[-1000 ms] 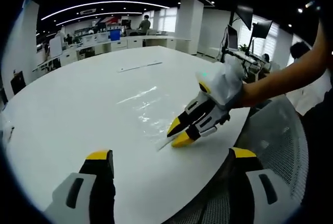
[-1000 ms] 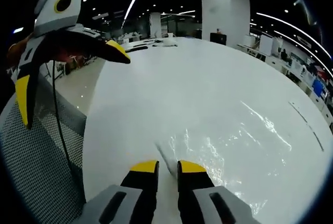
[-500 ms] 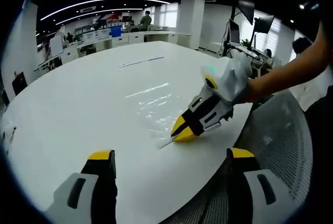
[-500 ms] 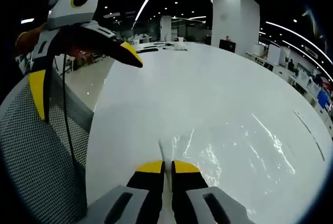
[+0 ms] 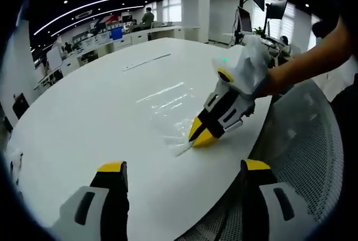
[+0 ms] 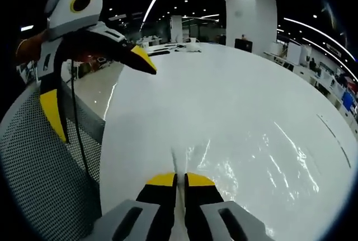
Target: Open the resealable bag by pulling the two sides of the seal apart until the entire bag opening is separated and visibly accessible.
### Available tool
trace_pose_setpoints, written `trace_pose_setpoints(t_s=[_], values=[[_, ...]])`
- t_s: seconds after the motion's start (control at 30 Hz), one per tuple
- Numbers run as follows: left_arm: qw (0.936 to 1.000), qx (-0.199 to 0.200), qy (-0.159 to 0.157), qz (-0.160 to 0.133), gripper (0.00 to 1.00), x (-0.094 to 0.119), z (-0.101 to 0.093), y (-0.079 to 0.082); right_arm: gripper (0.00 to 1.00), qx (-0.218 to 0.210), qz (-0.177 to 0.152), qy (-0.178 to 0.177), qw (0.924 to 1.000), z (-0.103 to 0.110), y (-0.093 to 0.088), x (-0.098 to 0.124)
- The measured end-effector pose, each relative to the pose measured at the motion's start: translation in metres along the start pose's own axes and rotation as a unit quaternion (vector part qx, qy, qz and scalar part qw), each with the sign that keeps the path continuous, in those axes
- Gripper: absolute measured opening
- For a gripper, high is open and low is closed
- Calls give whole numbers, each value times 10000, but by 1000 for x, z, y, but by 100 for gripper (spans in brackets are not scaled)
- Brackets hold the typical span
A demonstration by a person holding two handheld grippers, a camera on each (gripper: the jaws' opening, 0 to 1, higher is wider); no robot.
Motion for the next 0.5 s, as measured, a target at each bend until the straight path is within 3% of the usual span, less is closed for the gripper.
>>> trace_pose_setpoints(t_s=[0.17,0.5], values=[[9999,-27,-16,128,76,-2,0,-3,1,1,26,72,10000,6,-1,7],[9991,-420,-107,12,68,-8,-8,4,1,-91,-126,61,9999,14,4,22]])
Point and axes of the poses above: the point that each gripper's makers call its tool centre point, and the gripper's own axes: x roughly backward along the fingers, z roughly to its left, y roughly out of its top, the point moved 6 cm from there along x, roughly backward along the fingers, and after that the axes turned 6 degrees about -y, right-handed, at the moved point
